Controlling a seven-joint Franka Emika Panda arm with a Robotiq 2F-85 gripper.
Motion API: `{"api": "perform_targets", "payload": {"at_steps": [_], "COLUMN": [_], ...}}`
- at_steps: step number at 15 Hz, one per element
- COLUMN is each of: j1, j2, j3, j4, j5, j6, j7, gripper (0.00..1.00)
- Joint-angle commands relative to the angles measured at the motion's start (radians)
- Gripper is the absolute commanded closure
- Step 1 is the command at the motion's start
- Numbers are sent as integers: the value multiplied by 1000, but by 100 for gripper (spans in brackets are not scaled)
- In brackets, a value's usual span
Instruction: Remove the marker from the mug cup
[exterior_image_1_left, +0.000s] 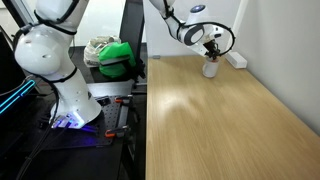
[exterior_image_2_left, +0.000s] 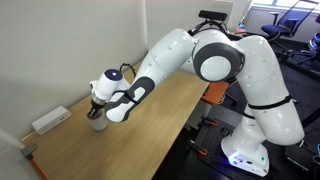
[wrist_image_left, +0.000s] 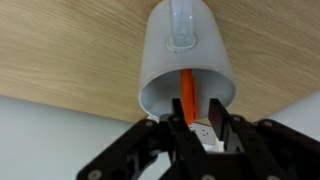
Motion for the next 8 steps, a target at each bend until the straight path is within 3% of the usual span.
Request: {"api": "perform_targets", "payload": {"at_steps": [1, 8], "j1": [-18, -36], "j2": [16, 41], "j3": [17, 35], "j4": [38, 68], "j5": [-12, -8], "j6": [-39, -60], "j7": [28, 22], "gripper": [65, 66]}}
